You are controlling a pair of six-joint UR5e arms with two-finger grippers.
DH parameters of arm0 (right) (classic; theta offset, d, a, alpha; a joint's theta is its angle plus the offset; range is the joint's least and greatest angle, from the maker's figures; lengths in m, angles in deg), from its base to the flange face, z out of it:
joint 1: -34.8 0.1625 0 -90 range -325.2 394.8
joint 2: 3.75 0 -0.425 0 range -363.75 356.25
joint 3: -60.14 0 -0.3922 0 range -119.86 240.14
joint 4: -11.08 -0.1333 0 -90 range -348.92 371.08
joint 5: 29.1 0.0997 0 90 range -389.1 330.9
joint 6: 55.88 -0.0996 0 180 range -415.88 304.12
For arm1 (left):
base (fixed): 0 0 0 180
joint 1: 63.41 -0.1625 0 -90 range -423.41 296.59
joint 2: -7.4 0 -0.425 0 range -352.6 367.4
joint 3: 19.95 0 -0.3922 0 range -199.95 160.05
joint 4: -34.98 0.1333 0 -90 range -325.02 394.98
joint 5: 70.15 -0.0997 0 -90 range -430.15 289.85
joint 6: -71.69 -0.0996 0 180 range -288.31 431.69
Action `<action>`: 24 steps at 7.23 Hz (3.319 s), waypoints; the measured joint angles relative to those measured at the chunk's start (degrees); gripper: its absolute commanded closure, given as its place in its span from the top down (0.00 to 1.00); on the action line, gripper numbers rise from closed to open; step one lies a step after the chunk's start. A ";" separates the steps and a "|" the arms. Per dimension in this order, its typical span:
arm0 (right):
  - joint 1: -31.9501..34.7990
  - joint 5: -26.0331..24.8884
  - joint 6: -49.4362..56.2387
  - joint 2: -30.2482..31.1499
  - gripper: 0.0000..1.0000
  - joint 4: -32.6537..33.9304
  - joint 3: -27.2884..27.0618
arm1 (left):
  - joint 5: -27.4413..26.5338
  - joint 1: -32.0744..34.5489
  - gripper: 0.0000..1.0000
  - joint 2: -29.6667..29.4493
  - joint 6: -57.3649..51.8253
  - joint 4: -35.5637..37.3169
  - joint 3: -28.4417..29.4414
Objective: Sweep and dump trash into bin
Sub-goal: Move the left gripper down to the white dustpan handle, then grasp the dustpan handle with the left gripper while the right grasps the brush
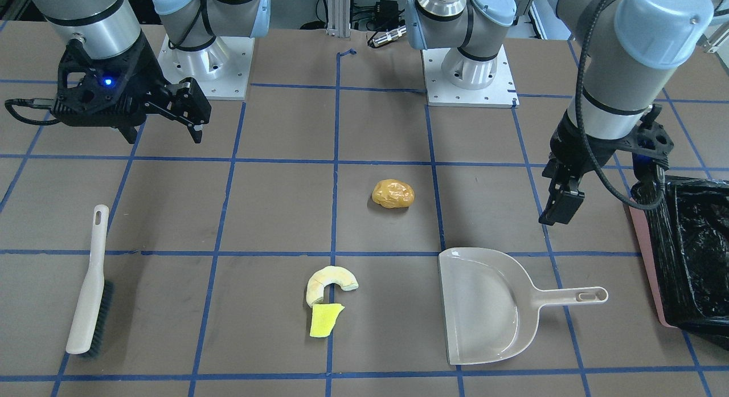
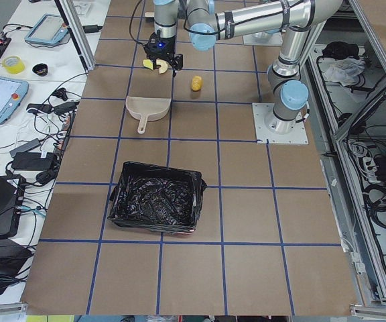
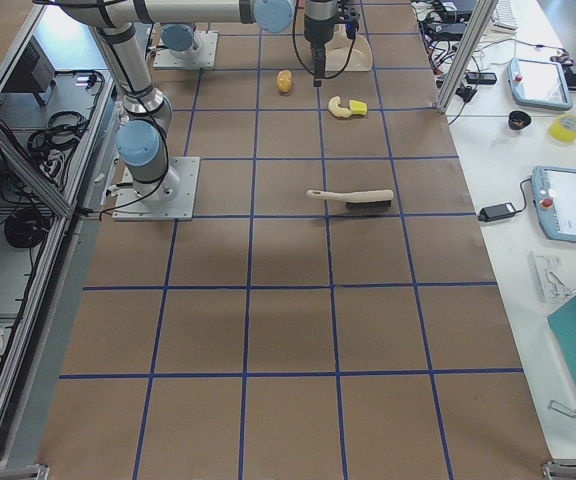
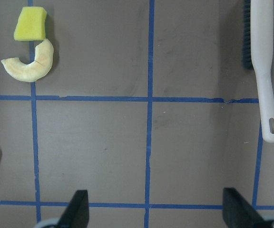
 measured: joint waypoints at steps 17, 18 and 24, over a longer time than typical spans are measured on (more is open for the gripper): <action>-13.35 -4.71 16.80 -14.50 1.00 16.08 -5.17 | -9.45 -6.26 0.93 -28.07 8.14 1.07 16.20; -13.55 -5.34 16.94 -16.26 1.00 18.73 -5.19 | -8.82 -6.25 0.91 -28.28 8.03 1.14 16.18; -17.18 -9.77 17.28 -17.95 1.00 21.82 -14.36 | -5.23 -6.64 0.86 -27.84 6.06 1.00 14.95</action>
